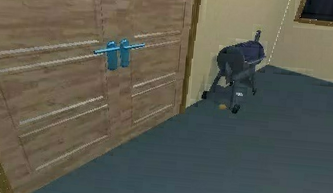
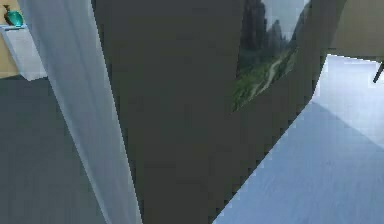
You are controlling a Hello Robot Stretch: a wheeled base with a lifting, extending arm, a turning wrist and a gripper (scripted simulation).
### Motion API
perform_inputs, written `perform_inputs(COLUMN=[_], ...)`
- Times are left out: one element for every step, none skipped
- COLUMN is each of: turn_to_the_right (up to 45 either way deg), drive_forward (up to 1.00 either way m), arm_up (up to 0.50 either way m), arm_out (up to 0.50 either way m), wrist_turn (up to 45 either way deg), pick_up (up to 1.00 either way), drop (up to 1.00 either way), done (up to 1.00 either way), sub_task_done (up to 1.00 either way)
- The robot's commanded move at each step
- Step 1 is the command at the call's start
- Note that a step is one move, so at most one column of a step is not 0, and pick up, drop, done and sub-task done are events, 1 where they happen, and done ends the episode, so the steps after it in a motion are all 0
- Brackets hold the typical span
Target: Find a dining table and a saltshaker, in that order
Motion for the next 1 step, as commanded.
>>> perform_inputs(turn_to_the_right=[21.0], drive_forward=[0.0], arm_up=[0.0], arm_out=[0.0], wrist_turn=[0.0], pick_up=[0.0], drop=[0.0], done=[0.0], sub_task_done=[0.0])
